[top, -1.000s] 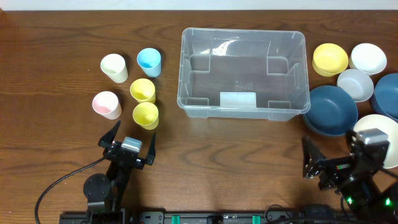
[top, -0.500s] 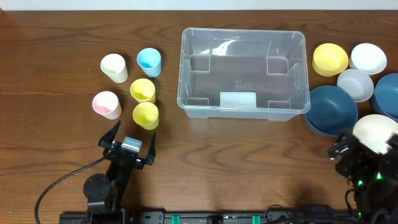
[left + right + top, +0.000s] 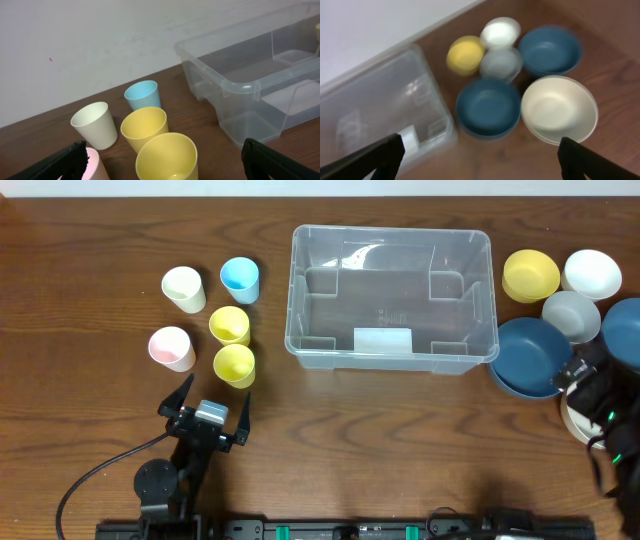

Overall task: Pack container
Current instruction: 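Move the right gripper to the cream bowl at the right edge and grasp its rim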

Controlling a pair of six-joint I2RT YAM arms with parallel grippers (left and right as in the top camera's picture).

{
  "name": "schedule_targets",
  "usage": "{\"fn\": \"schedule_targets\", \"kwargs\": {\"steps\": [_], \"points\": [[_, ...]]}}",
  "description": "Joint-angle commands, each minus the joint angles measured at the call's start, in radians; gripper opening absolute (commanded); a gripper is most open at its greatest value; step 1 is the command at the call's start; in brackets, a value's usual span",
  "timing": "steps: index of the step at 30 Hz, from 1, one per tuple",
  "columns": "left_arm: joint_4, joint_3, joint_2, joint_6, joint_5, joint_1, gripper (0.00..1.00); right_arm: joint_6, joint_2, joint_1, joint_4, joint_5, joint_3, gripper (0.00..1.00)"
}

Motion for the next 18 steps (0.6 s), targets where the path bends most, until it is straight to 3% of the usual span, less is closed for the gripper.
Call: {"fn": "schedule_targets", "kwargs": {"steps": [1, 3, 9, 18], "points": [[-0.032, -0.021, -0.006, 0.016, 0.003, 0.004, 0.98, -0.209, 0.171, -0.04, -0.108, -0.27, 0.13, 0.99], [-0.032, -0.021, -0.006, 0.016, 0.003, 0.004, 0.98, -0.195, 0.246, -0.07, -0.156, -0.263, 0.161, 0.99], [-0.032, -0.021, -0.006, 0.016, 0.003, 0.004, 0.98, 0.03, 0.329, -0.301, -0.185, -0.222, 0.101, 0.99], [-0.032, -0.021, -0.006, 0.016, 0.003, 0.004, 0.98, 0.024, 0.327, -0.779, -0.153, -0.4, -0.078, 0.99]]}}
